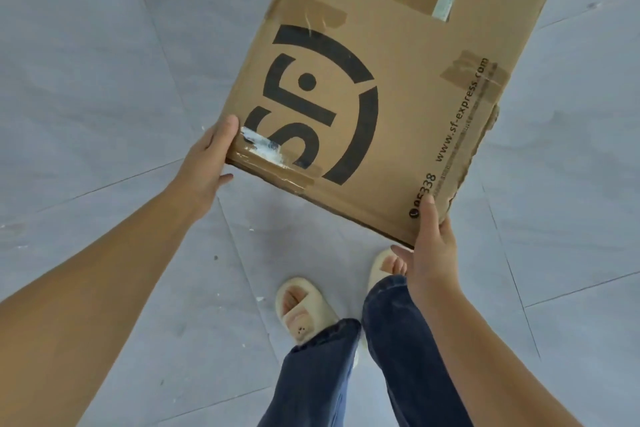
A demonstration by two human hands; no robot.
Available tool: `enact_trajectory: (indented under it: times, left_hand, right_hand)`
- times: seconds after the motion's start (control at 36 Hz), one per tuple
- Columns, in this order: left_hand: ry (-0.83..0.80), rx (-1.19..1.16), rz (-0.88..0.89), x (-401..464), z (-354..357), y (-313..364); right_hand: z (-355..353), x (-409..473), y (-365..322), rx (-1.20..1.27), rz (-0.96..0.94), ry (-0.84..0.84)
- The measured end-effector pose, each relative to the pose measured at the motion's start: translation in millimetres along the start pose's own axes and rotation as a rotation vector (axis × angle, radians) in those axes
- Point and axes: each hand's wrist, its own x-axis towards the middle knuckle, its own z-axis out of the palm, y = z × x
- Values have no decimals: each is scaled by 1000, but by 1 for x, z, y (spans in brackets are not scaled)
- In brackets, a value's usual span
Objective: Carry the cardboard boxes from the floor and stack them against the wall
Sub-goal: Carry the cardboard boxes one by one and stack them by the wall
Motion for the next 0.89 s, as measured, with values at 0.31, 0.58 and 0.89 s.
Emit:
enact_trajectory:
  times: [0.31, 0.58, 0.89]
  left_hand:
    - [77, -175, 97, -121, -17, 99]
    - [136, -412, -16, -297, -66, 128]
    - [352, -705, 105, -452, -78, 143]
  right_hand:
    - [-36, -111, -124, -40, -45, -89]
    - [-63, -270, -215, -324, -185, -227]
    - [-56, -388, -306, -608, -360, -506]
